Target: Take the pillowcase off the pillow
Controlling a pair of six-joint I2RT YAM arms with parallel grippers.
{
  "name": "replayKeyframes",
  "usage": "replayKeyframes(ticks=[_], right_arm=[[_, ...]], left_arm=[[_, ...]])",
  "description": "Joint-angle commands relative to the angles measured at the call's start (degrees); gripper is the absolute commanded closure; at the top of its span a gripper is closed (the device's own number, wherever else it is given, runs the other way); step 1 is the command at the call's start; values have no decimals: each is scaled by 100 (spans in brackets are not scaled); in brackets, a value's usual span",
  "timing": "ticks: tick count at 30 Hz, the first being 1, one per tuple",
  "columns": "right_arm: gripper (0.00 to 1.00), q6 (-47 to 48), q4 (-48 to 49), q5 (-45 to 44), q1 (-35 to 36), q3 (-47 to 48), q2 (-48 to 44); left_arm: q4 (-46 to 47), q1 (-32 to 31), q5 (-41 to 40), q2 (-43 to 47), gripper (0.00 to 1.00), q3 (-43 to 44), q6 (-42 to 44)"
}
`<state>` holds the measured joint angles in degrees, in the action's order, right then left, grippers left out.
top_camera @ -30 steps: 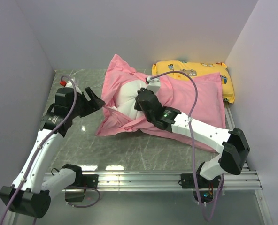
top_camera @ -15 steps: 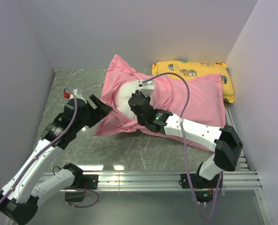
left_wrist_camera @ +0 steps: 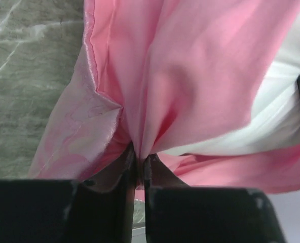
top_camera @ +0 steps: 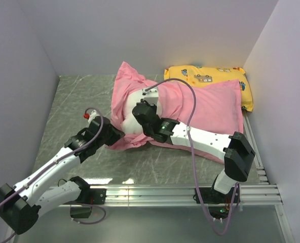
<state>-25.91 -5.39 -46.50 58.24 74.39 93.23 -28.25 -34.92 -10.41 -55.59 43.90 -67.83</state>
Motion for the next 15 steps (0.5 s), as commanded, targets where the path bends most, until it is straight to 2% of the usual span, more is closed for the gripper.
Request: replayKeyframes(ticks=[1, 6, 15], right_arm=[[100, 121, 583, -501, -198, 664, -139], [100, 95, 205, -255, -471, 954, -130], [100, -19, -173, 308, -1165, 1218, -349]], left_arm=[[-224, -24, -119, 461, 89, -460, -213], [-313, -33, 4, 795, 91, -1058, -327], [-374, -24, 145, 1138, 92, -1410, -345]])
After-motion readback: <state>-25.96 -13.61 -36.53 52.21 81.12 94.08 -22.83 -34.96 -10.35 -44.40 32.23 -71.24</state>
